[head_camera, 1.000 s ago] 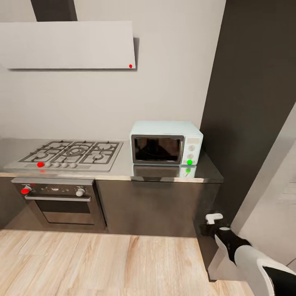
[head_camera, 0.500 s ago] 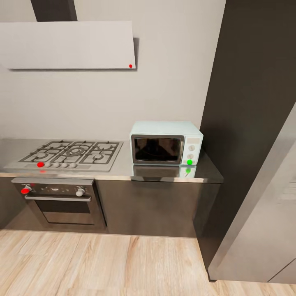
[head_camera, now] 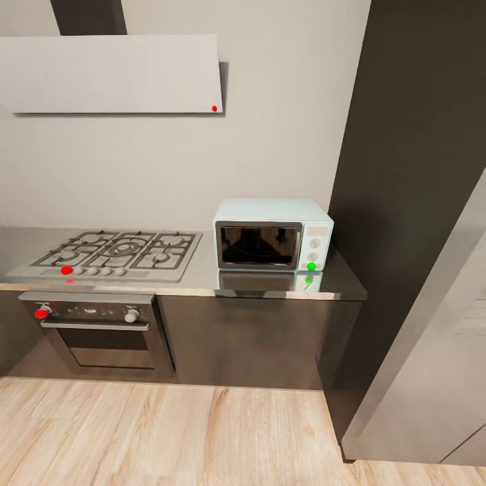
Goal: In the kitchen, take the popcorn bag from the countertop, put it into the microwave, and heat it until the popcorn is cooked so the cooked popcorn ends up inside the bag.
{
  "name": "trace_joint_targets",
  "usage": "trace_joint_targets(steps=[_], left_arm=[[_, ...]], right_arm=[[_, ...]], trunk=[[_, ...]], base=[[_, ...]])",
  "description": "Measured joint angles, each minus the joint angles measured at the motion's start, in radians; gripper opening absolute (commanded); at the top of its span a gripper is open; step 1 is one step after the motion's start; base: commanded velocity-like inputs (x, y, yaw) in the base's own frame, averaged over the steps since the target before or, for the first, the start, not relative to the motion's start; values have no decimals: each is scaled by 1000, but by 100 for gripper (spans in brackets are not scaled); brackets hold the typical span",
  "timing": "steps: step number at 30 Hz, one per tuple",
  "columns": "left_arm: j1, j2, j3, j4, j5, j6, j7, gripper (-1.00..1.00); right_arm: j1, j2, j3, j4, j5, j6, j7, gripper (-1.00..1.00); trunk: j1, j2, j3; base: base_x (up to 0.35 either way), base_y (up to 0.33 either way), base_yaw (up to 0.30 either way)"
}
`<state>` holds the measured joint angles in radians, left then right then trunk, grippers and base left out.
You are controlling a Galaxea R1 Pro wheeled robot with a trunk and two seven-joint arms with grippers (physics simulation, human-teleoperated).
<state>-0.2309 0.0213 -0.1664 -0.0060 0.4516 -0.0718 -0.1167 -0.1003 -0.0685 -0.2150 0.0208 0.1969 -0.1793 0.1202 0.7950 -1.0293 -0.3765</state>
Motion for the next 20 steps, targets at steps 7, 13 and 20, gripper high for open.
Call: trace_joint_targets(steps=[7,13,20], left_arm=[[0,0,0,0,0,0,1,100],[0,0,0,0,0,0,1,100],[0,12,1,0,5,0,1,100]], right_arm=[[0,0,0,0,1,0,0,-100],[0,-26,-1,0,-5,-3,1,-100],[0,-17,4,3,5,-13,1,-100]], trunk=[[0,0,0],[0,0,0],[0,0,0]], base=[[0,0,0],[0,0,0],[0,0,0]])
